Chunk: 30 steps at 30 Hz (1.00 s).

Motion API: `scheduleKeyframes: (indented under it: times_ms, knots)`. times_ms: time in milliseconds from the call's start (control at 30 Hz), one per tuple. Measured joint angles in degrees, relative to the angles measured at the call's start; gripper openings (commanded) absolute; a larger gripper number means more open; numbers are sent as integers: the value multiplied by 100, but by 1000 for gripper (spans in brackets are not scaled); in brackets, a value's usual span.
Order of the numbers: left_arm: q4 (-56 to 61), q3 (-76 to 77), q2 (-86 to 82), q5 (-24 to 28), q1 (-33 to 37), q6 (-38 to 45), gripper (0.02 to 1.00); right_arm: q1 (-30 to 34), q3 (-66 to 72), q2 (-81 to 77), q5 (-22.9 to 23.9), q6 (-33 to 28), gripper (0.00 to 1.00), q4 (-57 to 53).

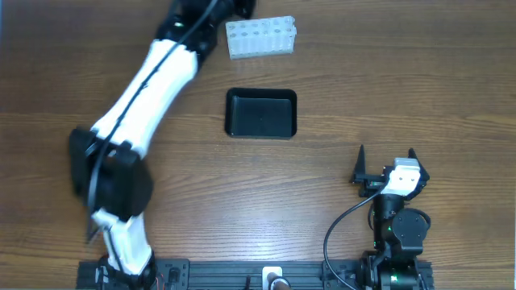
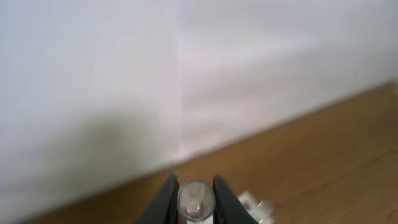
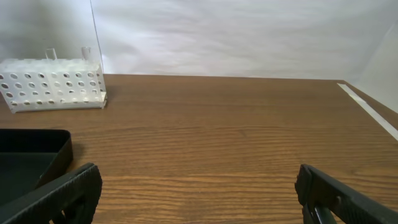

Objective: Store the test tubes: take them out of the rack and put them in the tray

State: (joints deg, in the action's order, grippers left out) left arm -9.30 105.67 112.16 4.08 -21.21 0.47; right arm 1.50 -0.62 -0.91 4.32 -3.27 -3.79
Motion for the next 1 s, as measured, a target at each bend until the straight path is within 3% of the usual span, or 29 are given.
scheduleKeyframes:
  times_ms: [233,500,767,1000]
  knots:
    - [-1939,170,-1274,-203,-133,-282,77,0,0,2,2,-4,991,0]
    - [-4411,179,-861,-1353,-846,-2022,58,0,0,0,0,-2,989,0]
    - [-4717,170,146,-1937,-1174,-3335,64,0,0,0,-2,-2,991,0]
    - [-4686,168,688,-2022,-1172,-3700,66,0,0,0,-2,0,991,0]
